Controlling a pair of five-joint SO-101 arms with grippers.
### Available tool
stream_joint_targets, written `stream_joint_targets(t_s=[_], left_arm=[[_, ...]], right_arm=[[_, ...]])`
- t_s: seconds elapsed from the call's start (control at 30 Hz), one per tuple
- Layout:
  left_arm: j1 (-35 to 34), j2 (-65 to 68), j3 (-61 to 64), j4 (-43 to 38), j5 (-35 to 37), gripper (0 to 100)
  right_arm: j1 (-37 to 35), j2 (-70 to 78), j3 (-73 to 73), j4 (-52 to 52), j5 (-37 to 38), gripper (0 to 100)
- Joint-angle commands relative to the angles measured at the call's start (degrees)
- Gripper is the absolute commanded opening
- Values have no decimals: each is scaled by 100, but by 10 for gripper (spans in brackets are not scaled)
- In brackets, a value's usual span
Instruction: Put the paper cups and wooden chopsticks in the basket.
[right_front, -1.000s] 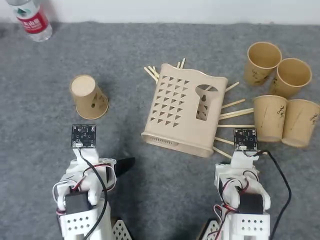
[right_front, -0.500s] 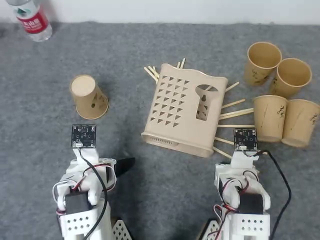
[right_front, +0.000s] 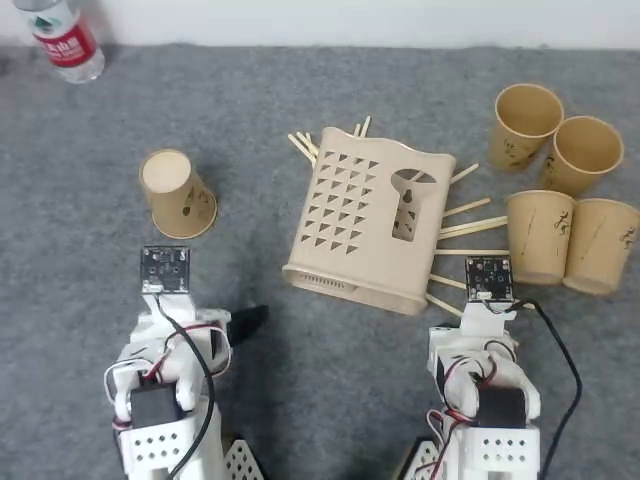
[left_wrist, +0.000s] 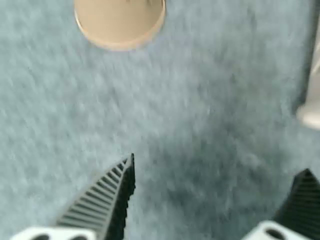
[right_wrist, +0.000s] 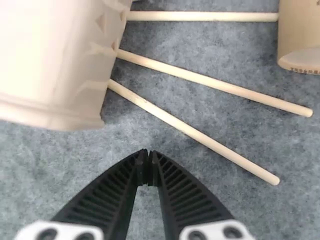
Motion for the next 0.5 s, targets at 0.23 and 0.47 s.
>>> stream_joint_targets(t_s=[0.23,0.47], left_arm=[[-26,-53,-22,-114,-44,453],[-26,-44,-22,-105,-35,376]], right_arm=[[-22,-75,105,-954,-18,9],[101,-66,105,-848,-18,9]])
